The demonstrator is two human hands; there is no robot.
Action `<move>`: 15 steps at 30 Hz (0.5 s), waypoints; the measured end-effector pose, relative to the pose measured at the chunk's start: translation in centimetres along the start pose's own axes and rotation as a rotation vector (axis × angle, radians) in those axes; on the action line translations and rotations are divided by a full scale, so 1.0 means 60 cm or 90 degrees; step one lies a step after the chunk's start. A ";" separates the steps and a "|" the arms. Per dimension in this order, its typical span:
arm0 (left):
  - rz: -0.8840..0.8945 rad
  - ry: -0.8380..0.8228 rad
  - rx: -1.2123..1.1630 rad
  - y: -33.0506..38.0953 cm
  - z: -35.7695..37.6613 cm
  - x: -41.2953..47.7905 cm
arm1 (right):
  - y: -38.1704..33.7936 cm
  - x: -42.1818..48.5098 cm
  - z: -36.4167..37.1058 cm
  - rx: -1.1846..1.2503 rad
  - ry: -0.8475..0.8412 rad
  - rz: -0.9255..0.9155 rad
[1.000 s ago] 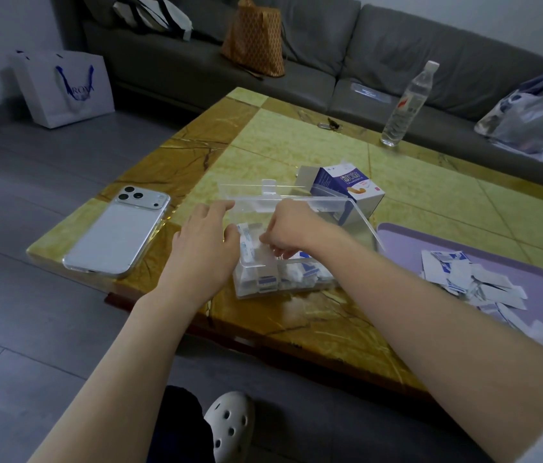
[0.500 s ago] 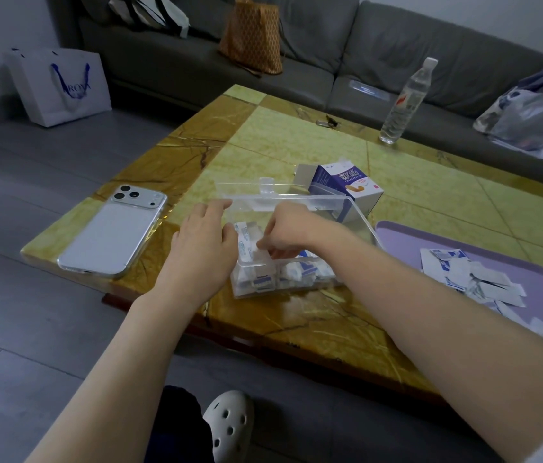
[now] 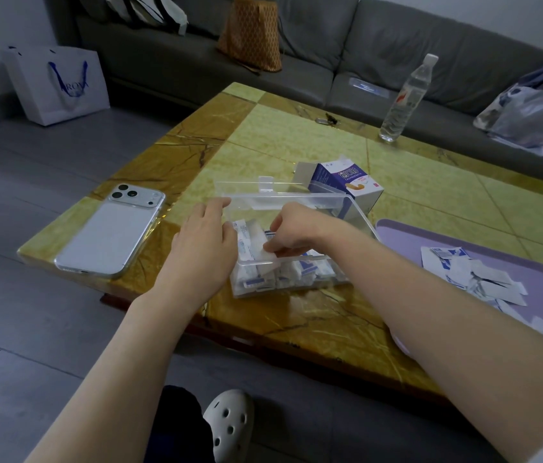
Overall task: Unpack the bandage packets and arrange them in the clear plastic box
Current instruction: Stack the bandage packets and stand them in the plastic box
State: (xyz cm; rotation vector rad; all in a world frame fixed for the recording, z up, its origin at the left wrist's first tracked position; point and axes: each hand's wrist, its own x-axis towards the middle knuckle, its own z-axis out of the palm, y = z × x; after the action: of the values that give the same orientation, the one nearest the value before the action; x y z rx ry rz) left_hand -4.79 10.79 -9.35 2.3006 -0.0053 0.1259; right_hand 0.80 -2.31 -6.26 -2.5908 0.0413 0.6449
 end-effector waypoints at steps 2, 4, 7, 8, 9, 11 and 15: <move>-0.003 -0.001 0.002 0.002 0.001 0.000 | 0.000 -0.002 0.000 -0.032 0.014 -0.005; -0.004 -0.003 0.003 0.003 0.001 0.000 | -0.002 -0.003 0.002 -0.032 0.016 -0.005; -0.002 -0.008 -0.001 0.004 0.001 -0.003 | -0.004 -0.001 0.001 -0.012 0.023 -0.005; 0.000 -0.008 -0.003 0.004 0.001 -0.003 | -0.003 0.000 0.000 -0.001 0.030 -0.002; 0.001 -0.008 -0.003 0.005 0.001 -0.003 | -0.002 0.001 -0.001 0.006 0.037 -0.001; 0.001 -0.007 -0.003 0.004 0.001 -0.003 | 0.001 0.002 0.000 0.003 0.040 0.000; -0.002 -0.011 0.000 0.005 0.001 -0.003 | 0.000 0.002 0.002 0.037 0.010 0.002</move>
State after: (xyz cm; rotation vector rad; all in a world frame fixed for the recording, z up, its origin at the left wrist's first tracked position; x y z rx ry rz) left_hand -4.96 10.57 -9.18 2.3008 -0.0102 0.1038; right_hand 0.86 -2.26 -6.45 -2.5407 0.0687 0.6166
